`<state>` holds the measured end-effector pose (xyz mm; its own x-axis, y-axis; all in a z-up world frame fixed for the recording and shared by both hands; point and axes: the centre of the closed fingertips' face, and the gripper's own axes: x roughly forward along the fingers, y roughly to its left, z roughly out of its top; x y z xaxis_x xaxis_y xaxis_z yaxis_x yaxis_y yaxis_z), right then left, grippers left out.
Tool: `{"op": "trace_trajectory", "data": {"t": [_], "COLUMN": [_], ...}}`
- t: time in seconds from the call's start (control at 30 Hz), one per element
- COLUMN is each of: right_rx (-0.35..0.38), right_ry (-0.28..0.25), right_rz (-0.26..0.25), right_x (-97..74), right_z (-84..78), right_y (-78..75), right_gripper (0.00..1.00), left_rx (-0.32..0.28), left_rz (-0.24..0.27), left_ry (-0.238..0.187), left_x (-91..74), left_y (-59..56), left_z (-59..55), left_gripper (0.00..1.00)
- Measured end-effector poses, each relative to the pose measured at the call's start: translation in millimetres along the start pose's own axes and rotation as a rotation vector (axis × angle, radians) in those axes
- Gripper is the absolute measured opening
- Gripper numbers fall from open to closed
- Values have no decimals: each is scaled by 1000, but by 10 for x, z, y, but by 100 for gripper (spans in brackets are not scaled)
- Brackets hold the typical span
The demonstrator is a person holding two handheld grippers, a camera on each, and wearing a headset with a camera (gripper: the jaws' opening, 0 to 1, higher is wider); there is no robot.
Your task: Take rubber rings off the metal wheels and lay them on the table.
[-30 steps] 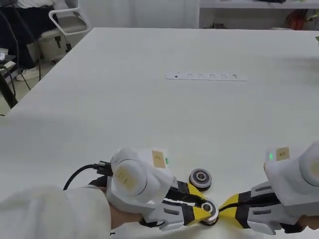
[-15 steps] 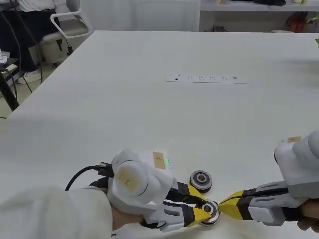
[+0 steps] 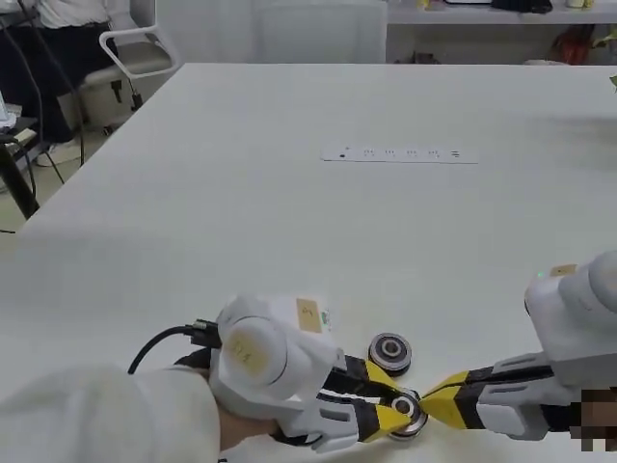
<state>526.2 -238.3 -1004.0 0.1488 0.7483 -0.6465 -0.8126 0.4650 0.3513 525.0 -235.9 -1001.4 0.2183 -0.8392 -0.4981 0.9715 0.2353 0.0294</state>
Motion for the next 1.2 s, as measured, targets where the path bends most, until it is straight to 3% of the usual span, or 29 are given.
{"op": "trace_trajectory", "data": {"t": [0.53, 0.57, 0.87, 1.0, 1.2], "right_rx": [-30, -28, -2, 6, 26], "right_ry": [-14, -42, -19, -18, -25], "right_rz": [45, 54, 13, 15, 17], "right_x": [14, 11, 13, 10, -2], "right_z": [41, 92, 42, 38, 43], "right_y": [110, 128, 8, 12, 0], "right_gripper": [0, 0, 0, 0, 0], "left_rx": [-4, -4, -10, -2, 55], "left_rz": [3, 3, 11, 8, 2], "left_ry": [0, 0, -6, 15, 54], "left_x": [-2, -1, 1, 6, -22], "left_y": [3, 4, 9, 4, -16], "left_z": [1, 2, 4, 12, 47], "left_gripper": [13, 13, 14, 14, 18]}}
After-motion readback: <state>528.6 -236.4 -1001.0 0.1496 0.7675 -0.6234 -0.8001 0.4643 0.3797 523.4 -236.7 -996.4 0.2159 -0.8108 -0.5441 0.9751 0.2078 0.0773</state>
